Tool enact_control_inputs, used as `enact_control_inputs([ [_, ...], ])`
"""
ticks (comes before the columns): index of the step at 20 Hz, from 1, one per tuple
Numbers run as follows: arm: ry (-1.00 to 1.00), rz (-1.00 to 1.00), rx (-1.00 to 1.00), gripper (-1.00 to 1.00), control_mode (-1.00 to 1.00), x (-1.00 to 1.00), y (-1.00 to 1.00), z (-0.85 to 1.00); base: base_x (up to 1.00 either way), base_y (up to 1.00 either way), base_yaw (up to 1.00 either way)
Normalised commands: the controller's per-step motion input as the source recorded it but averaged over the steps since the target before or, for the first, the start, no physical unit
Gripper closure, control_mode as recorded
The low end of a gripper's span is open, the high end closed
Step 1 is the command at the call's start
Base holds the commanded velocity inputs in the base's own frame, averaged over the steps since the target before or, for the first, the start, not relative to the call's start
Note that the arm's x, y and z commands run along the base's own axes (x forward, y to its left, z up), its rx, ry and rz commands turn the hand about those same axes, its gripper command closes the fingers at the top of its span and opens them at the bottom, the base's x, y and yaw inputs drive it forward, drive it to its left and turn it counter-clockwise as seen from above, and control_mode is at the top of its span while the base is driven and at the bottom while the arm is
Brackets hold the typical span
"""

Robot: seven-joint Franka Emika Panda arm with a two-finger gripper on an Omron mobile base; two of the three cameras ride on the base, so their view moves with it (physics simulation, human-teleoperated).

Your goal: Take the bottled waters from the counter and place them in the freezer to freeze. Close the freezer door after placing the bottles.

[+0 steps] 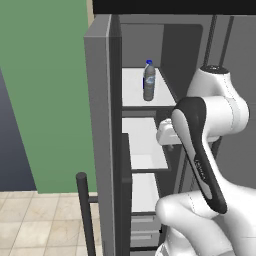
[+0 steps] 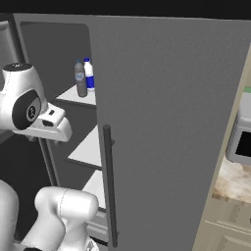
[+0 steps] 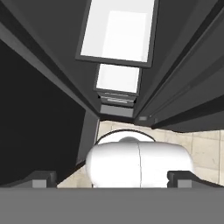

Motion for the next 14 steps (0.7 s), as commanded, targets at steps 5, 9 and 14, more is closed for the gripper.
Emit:
enact_control_inputs([
  [5,-0.02,0.04,-0.03,-1.0,-1.0,0.0,-0.25,-0.27,0.0,0.0,0.0],
  [9,0.0,0.0,0.0,-1.0,-1.0,-0.01,-0.23,-0.16,0.0,0.0,0.0],
  [14,0.0,0.0,0.0,-1.0,-1.0,0.0,-0.13,-0.16,0.0,0.0,0.0],
])
